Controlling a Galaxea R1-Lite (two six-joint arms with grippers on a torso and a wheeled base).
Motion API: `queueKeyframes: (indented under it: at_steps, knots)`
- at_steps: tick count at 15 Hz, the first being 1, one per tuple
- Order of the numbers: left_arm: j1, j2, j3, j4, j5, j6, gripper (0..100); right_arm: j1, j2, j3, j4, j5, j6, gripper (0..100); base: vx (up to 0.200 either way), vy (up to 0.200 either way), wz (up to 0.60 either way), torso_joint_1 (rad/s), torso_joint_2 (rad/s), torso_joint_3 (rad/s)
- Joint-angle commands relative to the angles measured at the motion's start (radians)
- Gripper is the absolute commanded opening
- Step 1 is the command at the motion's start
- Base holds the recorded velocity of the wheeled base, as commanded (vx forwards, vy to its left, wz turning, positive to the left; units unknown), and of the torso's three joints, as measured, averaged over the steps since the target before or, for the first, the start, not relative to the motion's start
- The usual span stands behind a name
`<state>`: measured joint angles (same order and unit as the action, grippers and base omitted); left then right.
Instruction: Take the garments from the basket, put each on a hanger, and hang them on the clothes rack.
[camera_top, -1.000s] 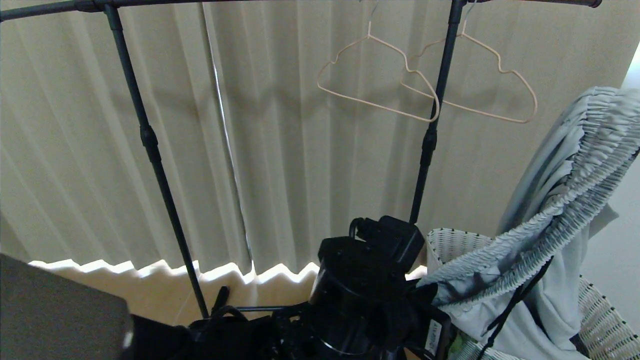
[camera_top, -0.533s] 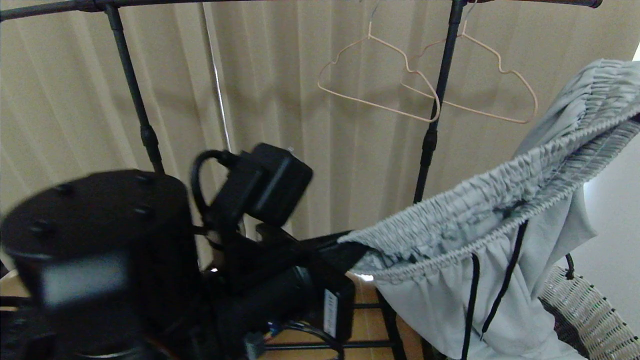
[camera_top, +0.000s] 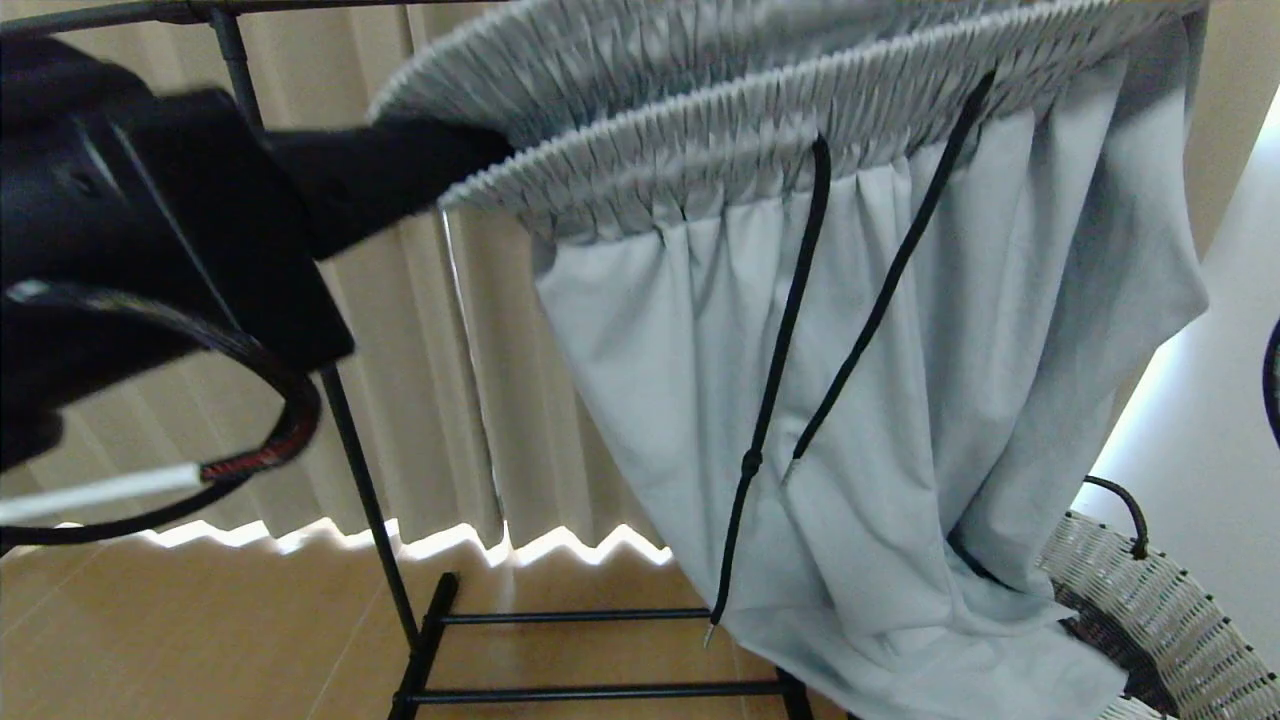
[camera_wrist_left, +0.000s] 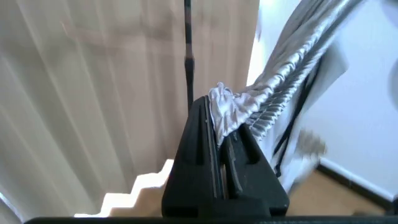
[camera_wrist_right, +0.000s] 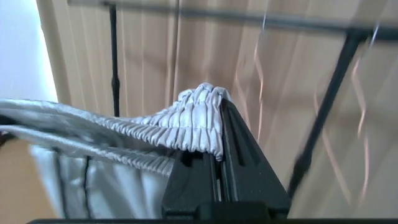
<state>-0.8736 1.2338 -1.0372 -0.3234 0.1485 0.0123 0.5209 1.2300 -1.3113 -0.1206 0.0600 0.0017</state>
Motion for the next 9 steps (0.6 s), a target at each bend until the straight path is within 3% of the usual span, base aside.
queueKeyframes:
  at_steps: [1, 4, 9]
  knots:
    - [0.027, -0.031, -0.089, 0.015, 0.0, 0.021, 0, 0.001, 0.06, -0.051, -0.017, 0.001, 0.0, 0, 0.0, 0.0, 0.0, 0.0, 0.0, 0.0]
    - [0.131, -0.02, -0.145, 0.044, -0.001, 0.074, 0, 0.001, 0.089, -0.103, -0.034, -0.002, 0.001, 0, 0.0, 0.0, 0.0, 0.0, 0.0, 0.0]
    - [0.162, 0.003, -0.184, 0.096, 0.0, 0.078, 0, 0.002, 0.132, -0.19, -0.043, 0.009, 0.001, 0, 0.0, 0.0, 0.0, 0.0, 0.0, 0.0]
